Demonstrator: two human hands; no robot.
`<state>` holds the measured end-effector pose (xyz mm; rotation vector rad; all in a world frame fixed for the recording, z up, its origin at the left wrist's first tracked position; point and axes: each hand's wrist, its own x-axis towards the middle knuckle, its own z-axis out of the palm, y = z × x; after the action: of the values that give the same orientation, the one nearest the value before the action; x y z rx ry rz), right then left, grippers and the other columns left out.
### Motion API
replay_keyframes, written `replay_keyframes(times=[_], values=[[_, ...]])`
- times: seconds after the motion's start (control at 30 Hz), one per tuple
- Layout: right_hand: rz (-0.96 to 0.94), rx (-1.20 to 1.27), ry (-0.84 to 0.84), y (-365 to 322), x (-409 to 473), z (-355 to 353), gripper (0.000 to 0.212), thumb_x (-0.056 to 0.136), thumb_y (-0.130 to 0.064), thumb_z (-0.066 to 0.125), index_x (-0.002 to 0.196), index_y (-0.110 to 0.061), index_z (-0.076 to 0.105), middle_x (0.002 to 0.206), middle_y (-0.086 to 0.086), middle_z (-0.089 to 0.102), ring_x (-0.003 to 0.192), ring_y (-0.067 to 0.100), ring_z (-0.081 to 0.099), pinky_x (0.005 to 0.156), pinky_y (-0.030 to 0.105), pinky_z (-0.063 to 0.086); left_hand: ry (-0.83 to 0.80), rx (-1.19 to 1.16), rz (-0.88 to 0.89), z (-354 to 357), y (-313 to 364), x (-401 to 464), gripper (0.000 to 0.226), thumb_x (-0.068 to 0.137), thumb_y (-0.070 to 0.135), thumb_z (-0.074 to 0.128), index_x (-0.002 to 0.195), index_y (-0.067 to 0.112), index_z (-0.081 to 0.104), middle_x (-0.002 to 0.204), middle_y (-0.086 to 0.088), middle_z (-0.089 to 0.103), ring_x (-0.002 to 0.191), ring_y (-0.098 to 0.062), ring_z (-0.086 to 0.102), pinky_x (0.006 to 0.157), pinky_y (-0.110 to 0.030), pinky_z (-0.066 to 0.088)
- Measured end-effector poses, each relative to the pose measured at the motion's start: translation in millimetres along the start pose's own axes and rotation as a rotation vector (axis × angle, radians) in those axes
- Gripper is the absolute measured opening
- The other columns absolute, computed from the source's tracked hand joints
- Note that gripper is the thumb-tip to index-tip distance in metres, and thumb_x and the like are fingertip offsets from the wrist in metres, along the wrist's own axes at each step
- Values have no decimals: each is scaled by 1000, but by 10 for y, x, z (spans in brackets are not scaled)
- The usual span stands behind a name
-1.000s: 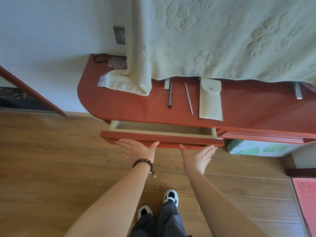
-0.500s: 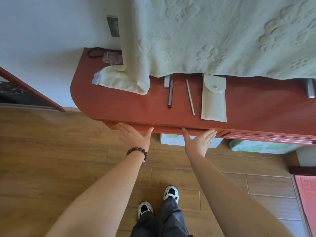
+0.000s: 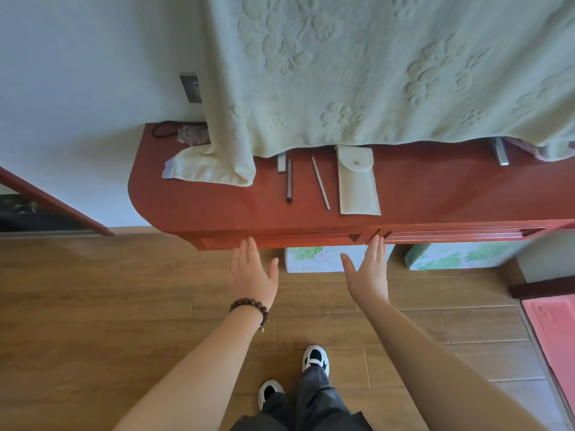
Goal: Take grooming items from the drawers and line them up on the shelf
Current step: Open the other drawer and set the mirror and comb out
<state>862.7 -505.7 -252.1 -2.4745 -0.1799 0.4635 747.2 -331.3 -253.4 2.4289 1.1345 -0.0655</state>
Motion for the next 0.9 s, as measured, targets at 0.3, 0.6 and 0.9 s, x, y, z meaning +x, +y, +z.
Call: replay_keyframes(times=[0.3,0.6,0.9], values=[[6,-264,44,575,-766,-601,65,98,-38,42,152,-13,15,161,4,5,148,20,-5,121,39,5,-79,81,406,122,629,-774,65,95,50,39,150,21,20,156,-3,25,146,-24,14,118,-48,16],[95,-205,55,1139,-943,-1224,63,98,-35,45,151,-17,15,161,6,4,148,22,-5,121,39,7,-94,138,488,414,1219,-1209,65,95,48,38,150,22,17,158,-3,20,147,-24,10,118,-47,12],[20,-195,-42,1889,-168,-2010,61,99,-30,41,152,-16,14,161,7,0,148,23,-7,121,38,5,-48,222,399,941,2226,-1219,62,96,44,41,149,19,20,156,-5,26,146,-27,15,116,-47,20]])
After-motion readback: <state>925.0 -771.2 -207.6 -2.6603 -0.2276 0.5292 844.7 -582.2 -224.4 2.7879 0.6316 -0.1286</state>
